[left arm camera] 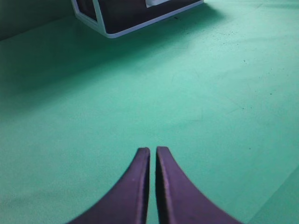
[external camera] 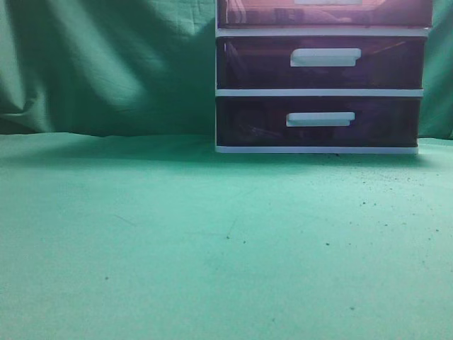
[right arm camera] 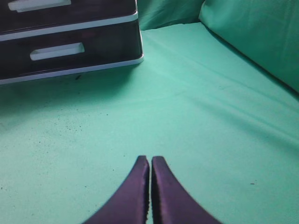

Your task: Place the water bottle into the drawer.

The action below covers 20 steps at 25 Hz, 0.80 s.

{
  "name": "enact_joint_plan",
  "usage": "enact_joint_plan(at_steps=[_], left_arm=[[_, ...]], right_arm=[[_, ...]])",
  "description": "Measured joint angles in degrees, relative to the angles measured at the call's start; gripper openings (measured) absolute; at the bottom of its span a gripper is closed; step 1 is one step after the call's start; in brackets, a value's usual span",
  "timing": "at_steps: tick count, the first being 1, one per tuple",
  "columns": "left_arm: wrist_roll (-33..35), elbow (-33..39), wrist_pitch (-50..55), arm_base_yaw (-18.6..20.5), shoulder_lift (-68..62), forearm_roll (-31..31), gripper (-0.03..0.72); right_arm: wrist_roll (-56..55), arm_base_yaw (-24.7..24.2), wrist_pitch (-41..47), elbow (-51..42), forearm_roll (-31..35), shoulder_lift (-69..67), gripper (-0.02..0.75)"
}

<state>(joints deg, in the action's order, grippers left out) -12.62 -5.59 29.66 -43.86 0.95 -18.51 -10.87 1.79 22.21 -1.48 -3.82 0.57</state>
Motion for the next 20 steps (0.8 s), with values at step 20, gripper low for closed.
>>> enact_joint_plan(at_steps=[20], left_arm=[[0.0, 0.0, 0.0, 0.0, 0.0, -0.1, 0.000]], right_arm=[[0.0, 0.0, -0.3, -0.1, 0.1, 0.0, 0.000]])
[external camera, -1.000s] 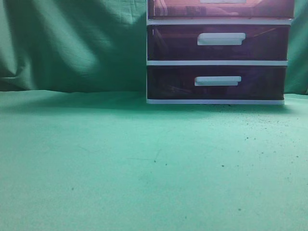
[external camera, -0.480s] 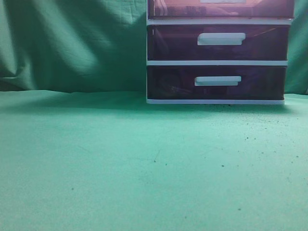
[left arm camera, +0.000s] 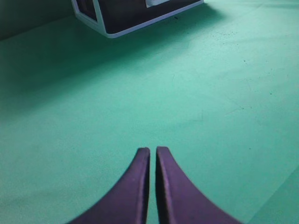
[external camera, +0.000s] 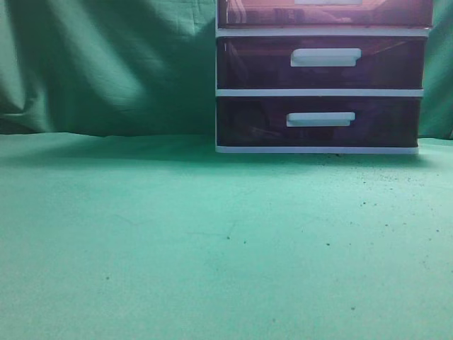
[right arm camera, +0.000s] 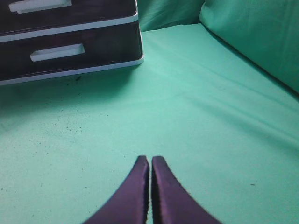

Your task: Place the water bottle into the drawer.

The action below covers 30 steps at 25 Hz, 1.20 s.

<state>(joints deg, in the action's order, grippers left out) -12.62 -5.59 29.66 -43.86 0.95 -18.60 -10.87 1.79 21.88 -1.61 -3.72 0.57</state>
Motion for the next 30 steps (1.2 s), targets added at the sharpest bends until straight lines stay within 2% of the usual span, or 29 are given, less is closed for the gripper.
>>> enact_joint_plan(at_steps=[3, 5, 8, 12, 15, 17, 19, 21, 25, 30], left_arm=[[0.0, 0.0, 0.0, 0.4, 0.0, -1.6, 0.000], [0.0, 0.0, -0.1, 3.2, 0.0, -2.0, 0.000], [-0.1, 0.0, -0.1, 12.0, 0.0, -1.6, 0.000], [-0.6, 0.0, -2.0, 26.5, 0.0, 1.5, 0.000], [2.1, 0.0, -4.3, 36.2, 0.0, 3.7, 0.000], [3.6, 0.1, -4.6, 41.8, 0.0, 5.6, 0.000], [4.1, 1.5, -6.6, 45.5, 0.0, 8.0, 0.000], [4.5, 4.5, -11.4, 47.3, 0.0, 10.0, 0.000], [5.2, 6.9, -16.3, 47.5, 0.0, 10.4, 0.000], [6.0, 6.9, -11.6, 47.5, 0.0, 9.7, 0.000]], right_arm=[[0.0, 0.0, 0.0, 0.0, 0.0, 0.0, 0.000], [0.0, 0.0, 0.0, 0.0, 0.0, 0.0, 0.000], [0.0, 0.0, 0.0, 0.0, 0.0, 0.0, 0.000], [0.0, 0.0, 0.0, 0.0, 0.0, 0.0, 0.000], [0.0, 0.0, 0.0, 0.0, 0.0, 0.0, 0.000], [0.0, 0.0, 0.0, 0.0, 0.0, 0.0, 0.000], [0.0, 0.0, 0.0, 0.0, 0.0, 0.0, 0.000], [0.0, 0.0, 0.0, 0.0, 0.0, 0.0, 0.000], [0.0, 0.0, 0.0, 0.0, 0.0, 0.0, 0.000], [0.0, 0.0, 0.0, 0.0, 0.0, 0.0, 0.000]])
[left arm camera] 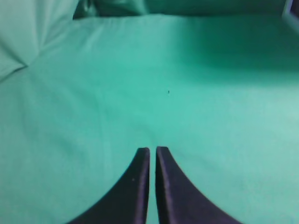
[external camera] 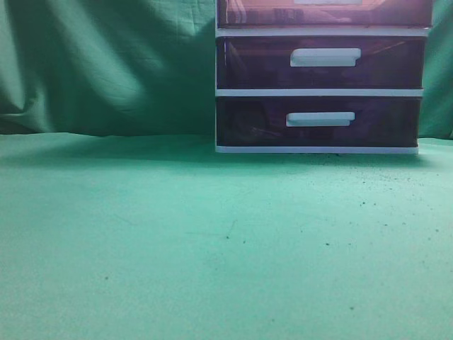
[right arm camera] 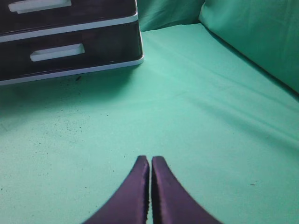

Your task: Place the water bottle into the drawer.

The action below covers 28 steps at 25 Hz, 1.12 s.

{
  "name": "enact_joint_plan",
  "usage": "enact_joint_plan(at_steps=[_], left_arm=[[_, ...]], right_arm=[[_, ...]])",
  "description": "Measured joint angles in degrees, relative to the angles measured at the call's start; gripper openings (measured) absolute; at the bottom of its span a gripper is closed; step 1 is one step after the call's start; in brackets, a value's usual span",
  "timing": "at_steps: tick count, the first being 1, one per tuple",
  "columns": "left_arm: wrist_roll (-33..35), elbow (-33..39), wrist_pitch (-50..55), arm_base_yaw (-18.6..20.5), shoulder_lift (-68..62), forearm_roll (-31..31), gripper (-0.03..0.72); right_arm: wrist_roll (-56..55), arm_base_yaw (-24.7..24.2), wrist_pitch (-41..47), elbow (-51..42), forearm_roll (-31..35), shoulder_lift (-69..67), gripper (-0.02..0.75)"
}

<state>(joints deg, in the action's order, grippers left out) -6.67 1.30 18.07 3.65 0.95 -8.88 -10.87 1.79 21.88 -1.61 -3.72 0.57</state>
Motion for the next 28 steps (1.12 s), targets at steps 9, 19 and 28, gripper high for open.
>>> enact_joint_plan(at_steps=[9, 19, 28], left_arm=[[0.8, 0.0, 2.1, 0.0, 0.0, 0.0, 0.000], [11.7, 0.0, 2.1, 0.0, 0.0, 7.4, 0.000], [11.7, 0.0, 2.1, 0.0, 0.0, 7.5, 0.000]], right_arm=[[0.0, 0.0, 0.0, 0.0, 0.0, 0.0, 0.000], [0.0, 0.0, 0.0, 0.0, 0.0, 0.0, 0.000], [0.0, 0.0, 0.0, 0.0, 0.0, 0.0, 0.000]])
